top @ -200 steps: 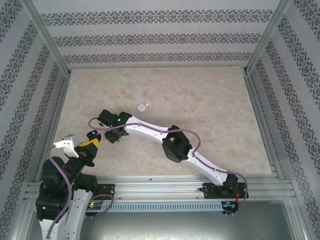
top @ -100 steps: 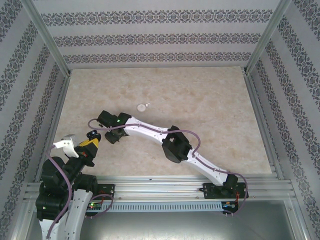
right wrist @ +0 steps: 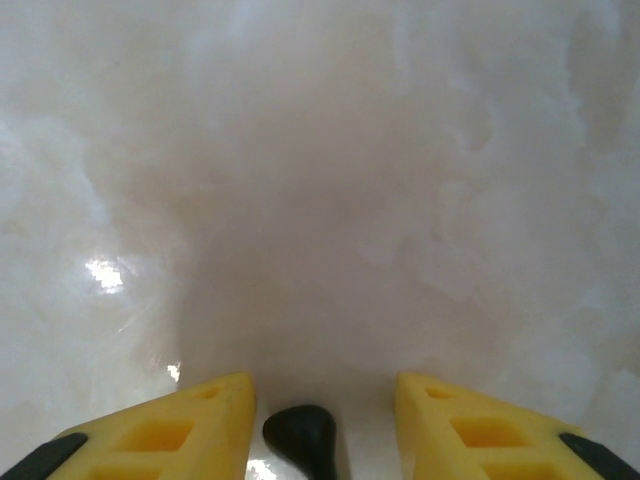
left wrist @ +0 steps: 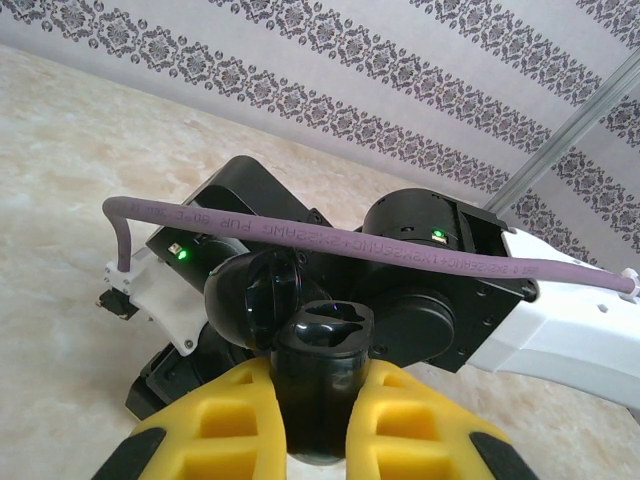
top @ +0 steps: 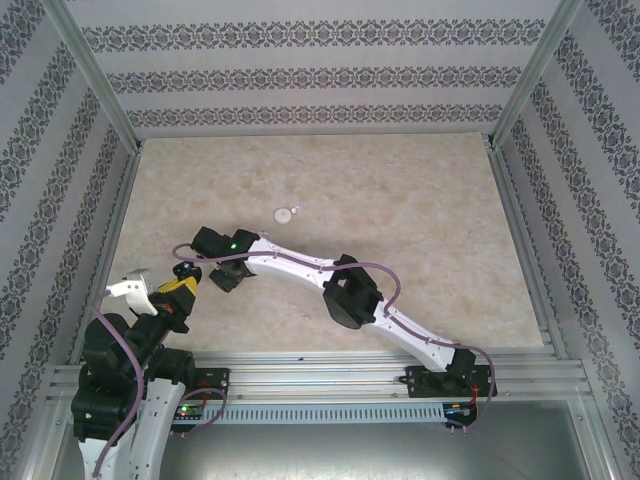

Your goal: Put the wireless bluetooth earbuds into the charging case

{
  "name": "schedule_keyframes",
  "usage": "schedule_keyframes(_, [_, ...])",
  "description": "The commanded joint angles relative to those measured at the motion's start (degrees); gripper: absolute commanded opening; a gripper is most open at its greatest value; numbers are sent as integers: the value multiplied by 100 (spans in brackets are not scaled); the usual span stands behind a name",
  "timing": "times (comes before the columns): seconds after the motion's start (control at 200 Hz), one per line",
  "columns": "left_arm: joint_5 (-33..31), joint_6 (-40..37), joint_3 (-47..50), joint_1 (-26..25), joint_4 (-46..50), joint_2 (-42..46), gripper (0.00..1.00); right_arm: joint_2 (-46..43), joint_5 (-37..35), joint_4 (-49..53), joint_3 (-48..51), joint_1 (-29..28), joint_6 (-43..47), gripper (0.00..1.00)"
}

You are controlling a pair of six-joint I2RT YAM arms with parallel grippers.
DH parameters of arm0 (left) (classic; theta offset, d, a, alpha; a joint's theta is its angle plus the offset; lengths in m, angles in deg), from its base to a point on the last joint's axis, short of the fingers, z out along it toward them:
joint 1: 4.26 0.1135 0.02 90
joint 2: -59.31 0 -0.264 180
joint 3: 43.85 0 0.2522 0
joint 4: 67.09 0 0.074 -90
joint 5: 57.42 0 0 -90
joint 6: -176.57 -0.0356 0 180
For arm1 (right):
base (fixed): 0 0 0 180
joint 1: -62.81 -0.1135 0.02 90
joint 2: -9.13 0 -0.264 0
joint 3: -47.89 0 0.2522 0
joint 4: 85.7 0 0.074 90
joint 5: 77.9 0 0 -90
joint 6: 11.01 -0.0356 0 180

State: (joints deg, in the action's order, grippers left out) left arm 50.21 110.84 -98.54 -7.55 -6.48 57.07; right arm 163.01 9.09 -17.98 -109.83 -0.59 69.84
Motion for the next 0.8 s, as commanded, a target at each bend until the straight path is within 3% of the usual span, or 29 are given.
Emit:
schedule_keyframes(0.0, [-97, -19, 20, 46, 0, 54, 0, -8, 224, 854, -35, -248, 29, 38])
schedule_keyframes(0.495, [77, -55, 6, 39, -2, 66, 0, -182, 86, 890, -6, -108, -344, 20])
schedule_keyframes(0.794, [688, 1, 108, 44, -204, 37, 0, -880, 230, 455, 873, 222, -737, 14])
